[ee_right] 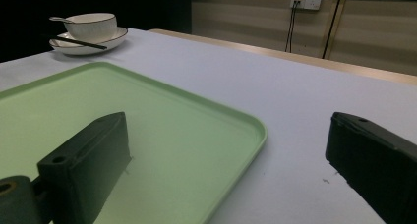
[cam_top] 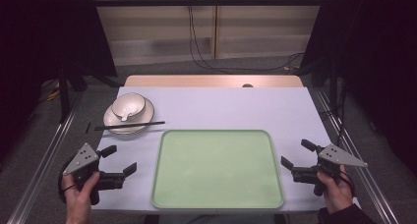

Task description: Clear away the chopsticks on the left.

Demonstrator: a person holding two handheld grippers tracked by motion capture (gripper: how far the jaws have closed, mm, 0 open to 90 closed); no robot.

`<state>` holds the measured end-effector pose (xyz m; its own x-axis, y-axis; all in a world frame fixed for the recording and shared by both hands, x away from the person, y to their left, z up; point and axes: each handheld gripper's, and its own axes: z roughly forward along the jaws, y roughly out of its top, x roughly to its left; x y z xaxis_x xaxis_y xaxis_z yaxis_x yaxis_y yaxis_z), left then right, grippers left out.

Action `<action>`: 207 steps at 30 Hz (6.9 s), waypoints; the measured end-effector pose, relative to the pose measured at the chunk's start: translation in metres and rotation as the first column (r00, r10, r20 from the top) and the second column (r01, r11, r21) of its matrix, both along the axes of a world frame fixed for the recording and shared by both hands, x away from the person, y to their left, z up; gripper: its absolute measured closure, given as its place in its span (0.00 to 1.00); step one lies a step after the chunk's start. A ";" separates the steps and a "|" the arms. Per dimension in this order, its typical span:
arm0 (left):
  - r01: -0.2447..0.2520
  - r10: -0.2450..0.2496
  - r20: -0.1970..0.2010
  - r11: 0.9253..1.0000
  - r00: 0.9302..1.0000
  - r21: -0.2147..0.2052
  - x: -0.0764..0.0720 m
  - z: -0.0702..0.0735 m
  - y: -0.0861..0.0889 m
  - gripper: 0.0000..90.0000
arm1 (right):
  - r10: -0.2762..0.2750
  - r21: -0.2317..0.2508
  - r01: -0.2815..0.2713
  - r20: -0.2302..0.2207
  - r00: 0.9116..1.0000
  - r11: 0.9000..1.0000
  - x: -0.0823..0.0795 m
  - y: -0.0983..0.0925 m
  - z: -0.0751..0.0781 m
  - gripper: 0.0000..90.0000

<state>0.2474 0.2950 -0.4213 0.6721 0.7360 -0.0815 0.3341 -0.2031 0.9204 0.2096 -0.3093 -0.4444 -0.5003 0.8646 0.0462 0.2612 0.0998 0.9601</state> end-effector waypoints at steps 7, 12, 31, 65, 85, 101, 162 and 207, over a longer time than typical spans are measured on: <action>-0.027 0.028 -0.024 0.997 0.999 0.078 0.019 0.007 0.014 0.06 | 0.010 -0.018 -0.010 -0.005 1.000 1.000 0.001 0.001 -0.001 0.03; -0.030 0.034 -0.052 0.997 0.998 0.075 0.033 0.017 0.023 0.06 | 0.017 -0.027 -0.017 -0.005 1.000 0.999 0.001 0.003 -0.001 0.03; 0.151 -0.127 -0.116 0.961 0.985 0.232 0.107 0.011 0.043 0.31 | 0.028 -0.033 -0.029 -0.007 1.000 0.999 0.000 0.004 -0.001 0.03; 0.211 -0.168 -0.143 0.906 0.975 0.368 0.169 -0.023 0.036 0.81 | 0.041 -0.046 -0.041 -0.017 0.999 0.998 0.000 0.005 -0.002 0.03; 0.273 -0.217 -0.177 0.868 0.960 0.415 0.171 -0.028 0.033 0.83 | 0.063 -0.057 -0.064 -0.023 0.998 0.996 0.000 0.008 -0.003 0.03; 0.350 -0.265 -0.251 0.846 0.931 0.403 0.180 -0.026 0.028 0.95 | 0.058 -0.058 -0.061 -0.052 0.997 0.996 0.001 0.009 -0.004 0.03; 0.006 0.023 -0.286 0.995 0.958 0.098 0.041 0.027 -0.004 0.96 | 0.068 -0.048 -0.069 -0.009 0.998 0.996 -0.001 0.008 0.000 0.03; -0.267 0.273 -0.471 0.960 0.838 0.082 0.016 -0.023 -0.100 0.96 | 0.087 -0.067 -0.087 -0.007 0.996 0.994 -0.001 0.011 0.000 0.04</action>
